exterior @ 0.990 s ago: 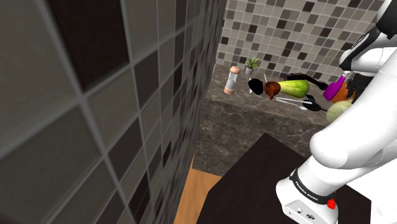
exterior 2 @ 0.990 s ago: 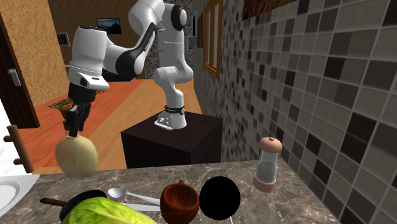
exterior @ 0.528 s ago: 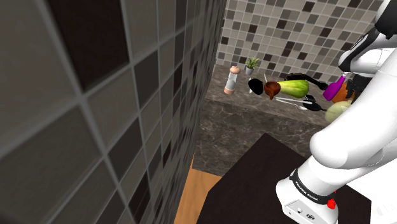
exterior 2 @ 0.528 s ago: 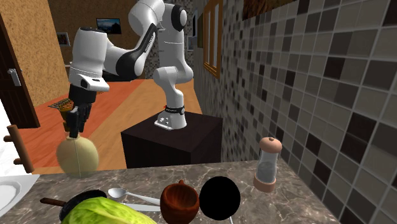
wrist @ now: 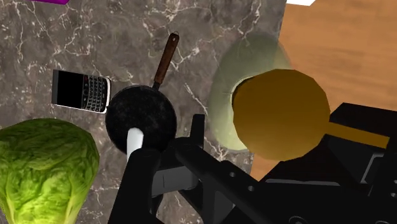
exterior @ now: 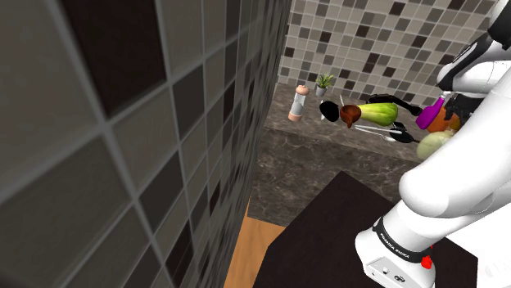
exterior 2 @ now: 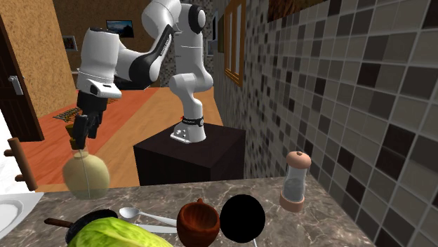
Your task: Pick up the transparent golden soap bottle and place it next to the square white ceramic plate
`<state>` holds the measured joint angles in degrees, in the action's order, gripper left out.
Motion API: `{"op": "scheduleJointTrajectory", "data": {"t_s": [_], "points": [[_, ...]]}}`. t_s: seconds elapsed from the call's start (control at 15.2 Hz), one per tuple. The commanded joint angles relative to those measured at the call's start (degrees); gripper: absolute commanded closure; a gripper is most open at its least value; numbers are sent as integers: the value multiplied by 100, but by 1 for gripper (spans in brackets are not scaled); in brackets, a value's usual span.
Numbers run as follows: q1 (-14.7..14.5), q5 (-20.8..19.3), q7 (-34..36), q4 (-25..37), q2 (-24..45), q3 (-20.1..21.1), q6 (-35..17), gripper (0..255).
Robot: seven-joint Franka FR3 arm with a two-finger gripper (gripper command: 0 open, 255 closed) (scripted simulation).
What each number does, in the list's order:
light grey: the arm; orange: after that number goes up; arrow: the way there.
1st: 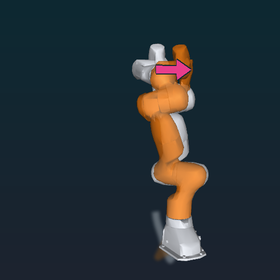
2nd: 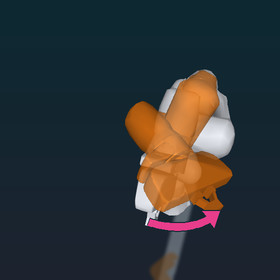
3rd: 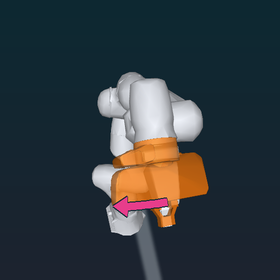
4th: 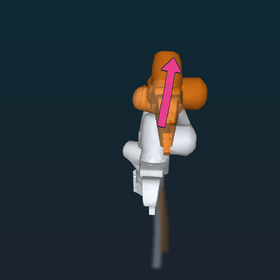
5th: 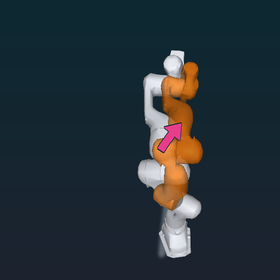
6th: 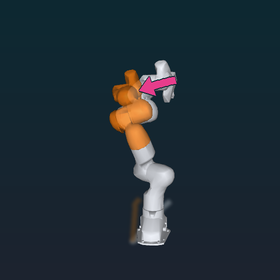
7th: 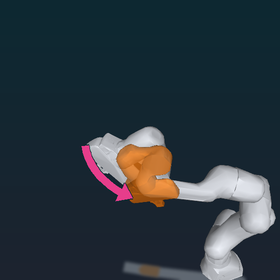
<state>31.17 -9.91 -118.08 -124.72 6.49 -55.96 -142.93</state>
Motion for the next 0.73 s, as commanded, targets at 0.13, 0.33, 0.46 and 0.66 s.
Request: {"op": "scheduleJointTrajectory", "data": {"t_s": [0.13, 0.33, 0.46, 0.66], "points": [[-300, -858, 577, 148, -762, -87, 693, 0], [-265, -857, 576, 148, -761, -53, 692, 0], [-264, -857, 576, 148, -761, -52, 692, 0], [-264, -856, 576, 148, -761, -52, 692, 0]]}}
